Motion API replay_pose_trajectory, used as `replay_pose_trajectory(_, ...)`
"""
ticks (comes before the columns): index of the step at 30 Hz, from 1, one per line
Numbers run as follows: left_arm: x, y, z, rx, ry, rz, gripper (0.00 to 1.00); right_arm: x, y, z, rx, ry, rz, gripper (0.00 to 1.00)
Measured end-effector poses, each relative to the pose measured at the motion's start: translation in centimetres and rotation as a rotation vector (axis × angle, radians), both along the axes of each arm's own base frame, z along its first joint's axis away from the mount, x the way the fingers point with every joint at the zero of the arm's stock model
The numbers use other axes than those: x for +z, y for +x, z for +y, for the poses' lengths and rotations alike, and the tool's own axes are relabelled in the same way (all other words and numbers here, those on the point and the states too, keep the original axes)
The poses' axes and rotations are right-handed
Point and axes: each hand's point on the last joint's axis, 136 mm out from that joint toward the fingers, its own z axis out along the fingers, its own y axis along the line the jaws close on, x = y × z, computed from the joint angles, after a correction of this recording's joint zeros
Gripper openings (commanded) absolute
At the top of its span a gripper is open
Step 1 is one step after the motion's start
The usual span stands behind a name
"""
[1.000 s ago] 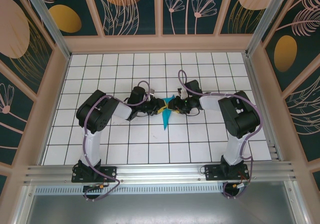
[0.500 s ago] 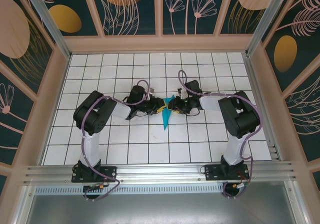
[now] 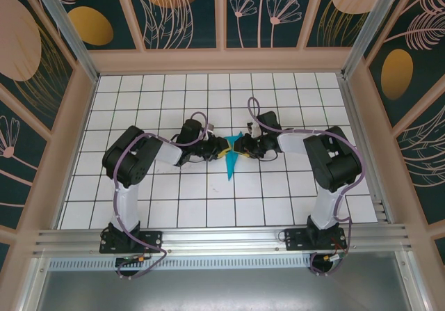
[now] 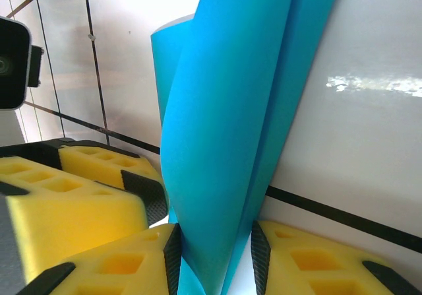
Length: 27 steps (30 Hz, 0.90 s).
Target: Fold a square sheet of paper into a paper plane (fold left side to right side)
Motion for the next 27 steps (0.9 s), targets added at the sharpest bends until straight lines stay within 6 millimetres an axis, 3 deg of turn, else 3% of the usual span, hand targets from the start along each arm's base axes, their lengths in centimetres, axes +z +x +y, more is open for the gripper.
replay_pose_trajectory(14,-0.12,0.19,-0.46,-0.012,0.002,0.001,0.24,0.0,0.0,0.0,0.0,0.0,0.0,0.37)
replay_pose_trajectory(27,-0.2,0.3,-0.67,-0.003,-0.01,0.012,0.0,0.0,0.0,0.0,0.0,0.0,0.0,0.37)
